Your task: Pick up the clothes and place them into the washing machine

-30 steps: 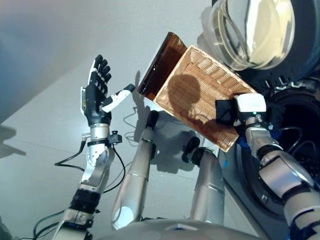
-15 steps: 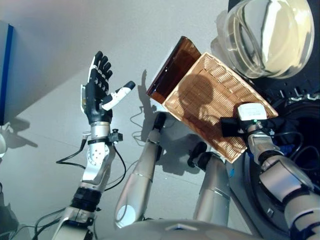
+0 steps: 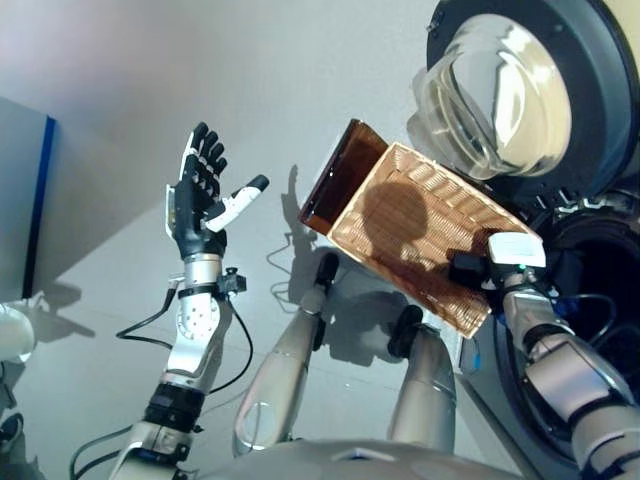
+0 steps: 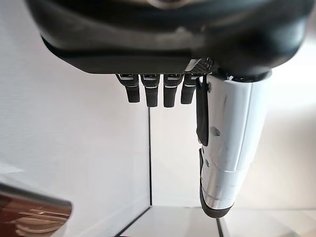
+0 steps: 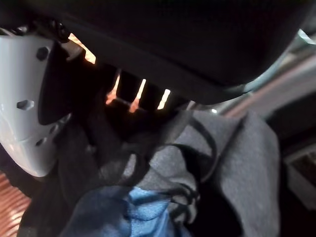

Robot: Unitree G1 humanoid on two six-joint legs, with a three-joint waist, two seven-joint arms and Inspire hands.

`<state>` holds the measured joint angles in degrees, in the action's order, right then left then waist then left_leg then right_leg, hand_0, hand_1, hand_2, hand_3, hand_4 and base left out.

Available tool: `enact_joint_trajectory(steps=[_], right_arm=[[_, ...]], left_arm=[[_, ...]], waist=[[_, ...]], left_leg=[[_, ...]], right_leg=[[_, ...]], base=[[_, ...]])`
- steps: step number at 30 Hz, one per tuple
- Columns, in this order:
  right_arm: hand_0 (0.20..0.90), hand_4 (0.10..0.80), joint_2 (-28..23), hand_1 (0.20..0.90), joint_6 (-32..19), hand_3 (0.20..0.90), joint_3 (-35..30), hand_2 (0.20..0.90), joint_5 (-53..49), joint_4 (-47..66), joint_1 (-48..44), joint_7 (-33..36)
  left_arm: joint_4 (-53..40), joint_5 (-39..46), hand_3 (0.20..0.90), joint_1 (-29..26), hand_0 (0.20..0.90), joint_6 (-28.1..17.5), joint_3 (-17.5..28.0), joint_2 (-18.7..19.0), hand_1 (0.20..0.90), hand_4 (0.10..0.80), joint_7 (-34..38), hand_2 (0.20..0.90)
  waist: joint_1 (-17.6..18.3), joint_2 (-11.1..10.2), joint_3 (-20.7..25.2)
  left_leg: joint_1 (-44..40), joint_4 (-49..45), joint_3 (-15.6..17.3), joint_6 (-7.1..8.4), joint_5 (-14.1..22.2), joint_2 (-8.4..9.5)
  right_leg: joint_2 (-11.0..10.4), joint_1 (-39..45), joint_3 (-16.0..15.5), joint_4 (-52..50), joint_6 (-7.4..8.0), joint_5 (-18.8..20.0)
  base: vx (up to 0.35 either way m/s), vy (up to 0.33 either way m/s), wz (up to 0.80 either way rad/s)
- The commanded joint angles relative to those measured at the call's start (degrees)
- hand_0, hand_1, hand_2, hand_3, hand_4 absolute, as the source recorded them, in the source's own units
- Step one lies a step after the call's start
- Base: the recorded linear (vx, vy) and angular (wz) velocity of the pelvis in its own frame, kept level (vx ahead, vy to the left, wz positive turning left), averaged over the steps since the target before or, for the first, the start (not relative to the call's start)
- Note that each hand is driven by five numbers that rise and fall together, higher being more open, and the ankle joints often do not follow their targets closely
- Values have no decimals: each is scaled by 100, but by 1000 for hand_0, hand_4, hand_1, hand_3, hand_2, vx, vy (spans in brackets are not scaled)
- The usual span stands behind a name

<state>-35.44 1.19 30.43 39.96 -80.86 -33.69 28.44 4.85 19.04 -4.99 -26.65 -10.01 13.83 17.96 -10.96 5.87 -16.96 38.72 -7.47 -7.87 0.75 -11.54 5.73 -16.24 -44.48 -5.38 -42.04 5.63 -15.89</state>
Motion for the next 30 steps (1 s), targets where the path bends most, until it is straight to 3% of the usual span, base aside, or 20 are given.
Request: enact_joint_trajectory(steps=[1, 6, 12, 15, 17, 19, 21, 22, 23, 25, 27, 30], right_arm=[[200, 300, -763, 200, 104, 200, -93, 200, -505, -194, -130, 97], [200, 300, -938, 200, -172, 200, -1262, 200, -2118, -364, -82, 268], [200, 300, -1130, 200, -704, 200, -3258, 200, -5147, -634, 40, 525], [200, 300, -1033, 200, -1213, 200, -4086, 200, -6841, -502, 238, 297], [200, 300, -826, 200, -1601, 200, -4668, 200, -8179, -451, 388, 7], [200, 300, -701, 200, -1809, 200, -4843, 200, -8776, -406, 395, -168], [200, 300, -277, 200, -2216, 200, -5247, 200, -9763, -180, 376, -202], [200, 300, 248, 200, -2735, 200, -5460, 200, -10540, 306, 333, -427], [200, 300, 294, 200, -2762, 200, -5463, 200, -10558, 351, 360, -430], [200, 300, 877, 200, -3320, 200, -5690, 200, -11043, 1089, 395, -674], [200, 300, 1113, 200, -3722, 200, -5847, 200, -11418, 1390, 223, -729], [200, 300, 1070, 200, -3980, 200, -5906, 200, -11313, 1643, -64, -516]], left_arm=[[-522, -38, 900, -39, 900, -625, 353, -136, 900, 800, -72, 900], [-676, 48, 900, 220, 900, -556, 294, -167, 900, 800, -188, 900], [-887, 135, 900, 516, 900, -477, 325, -132, 900, 800, -283, 900], [-981, 85, 900, 552, 900, -404, 443, -147, 900, 800, -274, 900], [-1028, 80, 900, 588, 900, -385, 541, -162, 900, 800, -261, 900], [-1020, 110, 900, 583, 900, -375, 553, -180, 900, 800, -264, 900], [-1006, 153, 900, 583, 900, -361, 559, -262, 900, 800, -230, 900], [-965, 237, 900, 571, 900, -395, 535, -335, 900, 800, -185, 900], [-959, 238, 900, 567, 900, -399, 544, -320, 900, 800, -185, 900], [-903, 286, 900, 580, 900, -485, 522, -360, 900, 800, -129, 900], [-855, 359, 900, 610, 900, -520, 435, -354, 900, 800, -168, 900], [-779, 534, 900, 644, 900, -609, 326, -331, 900, 800, -229, 900]], waist=[[115, 429, 188], [156, 597, 299], [199, 713, 470], [254, 741, 531], [274, 754, 597], [268, 774, 620], [291, 846, 653], [311, 927, 665], [313, 917, 656], [374, 1005, 640], [367, 1121, 675], [344, 1291, 723]], left_leg=[[-81, -209, 200, 120, 716, 129], [-257, -78, 315, 65, 727, 178], [-388, 27, 442, 5, 817, 201], [-414, 71, 469, -15, 860, 216], [-422, 111, 481, -26, 890, 234], [-397, 123, 494, -28, 854, 230], [-435, 132, 521, -46, 919, 250], [-436, 134, 555, -53, 919, 264], [-415, 132, 561, -54, 875, 256], [-413, 126, 599, -63, 885, 282], [-434, 120, 591, -69, 937, 336], [-433, 130, 627, -72, 898, 400]], right_leg=[[47, 319, 323, 1884, -2, 1521], [-10, 441, 480, 2105, 57, 1634], [-45, 491, 609, 2271, 89, 1668], [-60, 486, 671, 2327, 98, 1658], [-74, 466, 727, 2385, 102, 1638], [-75, 440, 749, 2419, 98, 1691], [-95, 444, 802, 2404, 103, 1616], [-99, 437, 848, 2418, 102, 1614], [-90, 421, 853, 2435, 98, 1674], [-100, 405, 904, 2449, 108, 1670], [-127, 433, 954, 2445, 116, 1606], [-177, 434, 1008, 2505, 130, 1689]], base=[[23, 102, -25], [43, 92, -23], [51, 66, -14], [32, 41, -5], [12, 43, -7], [6, 35, -14], [59, 76, -6], [-1, 67, -5], [10, 64, -10], [1, 51, -19], [6, 61, -21], [16, 65, -10]])
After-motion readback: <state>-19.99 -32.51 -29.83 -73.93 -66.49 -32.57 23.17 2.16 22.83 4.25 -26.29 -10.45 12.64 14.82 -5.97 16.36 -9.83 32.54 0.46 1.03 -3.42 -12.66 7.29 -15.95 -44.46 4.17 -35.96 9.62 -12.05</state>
